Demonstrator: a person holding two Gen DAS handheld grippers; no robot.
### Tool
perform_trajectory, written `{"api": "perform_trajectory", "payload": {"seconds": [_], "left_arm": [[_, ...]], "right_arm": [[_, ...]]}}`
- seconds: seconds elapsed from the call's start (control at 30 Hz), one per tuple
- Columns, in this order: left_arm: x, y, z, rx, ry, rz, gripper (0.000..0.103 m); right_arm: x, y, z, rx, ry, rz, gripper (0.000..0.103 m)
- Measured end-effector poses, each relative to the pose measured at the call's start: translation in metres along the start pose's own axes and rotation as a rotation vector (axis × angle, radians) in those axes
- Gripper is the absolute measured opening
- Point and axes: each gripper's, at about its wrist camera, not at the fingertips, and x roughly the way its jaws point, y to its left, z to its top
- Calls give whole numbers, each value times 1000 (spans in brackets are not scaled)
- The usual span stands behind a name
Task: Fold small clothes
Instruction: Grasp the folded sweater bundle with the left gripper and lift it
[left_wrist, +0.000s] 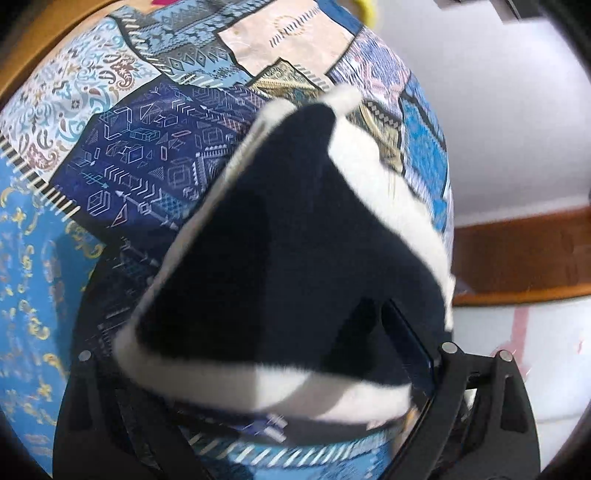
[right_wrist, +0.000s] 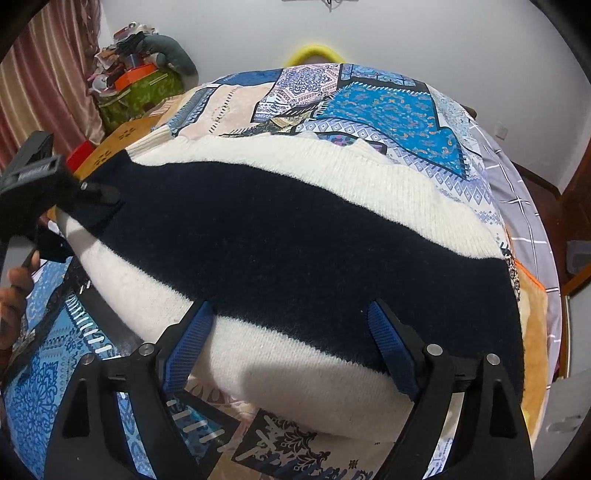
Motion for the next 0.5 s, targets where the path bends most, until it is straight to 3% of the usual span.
{"api": "perform_trajectory", "payload": {"seconds": [0.1,0.17,0.27,0.5], "left_arm": [[-1,2,5,-41,-28,5,70],[0,4,7,-51,-36,13,37],[-4,4,8,-46,-52,0,26],[-57,-17,15,51,-204,41,22]], "right_arm": [[-1,0,0,8,-1,2,84],[-2,1,1,14,0,3,84],[-4,1,2,18,2,4,84],[-20,-2,7,6,-28,-6,84]]}}
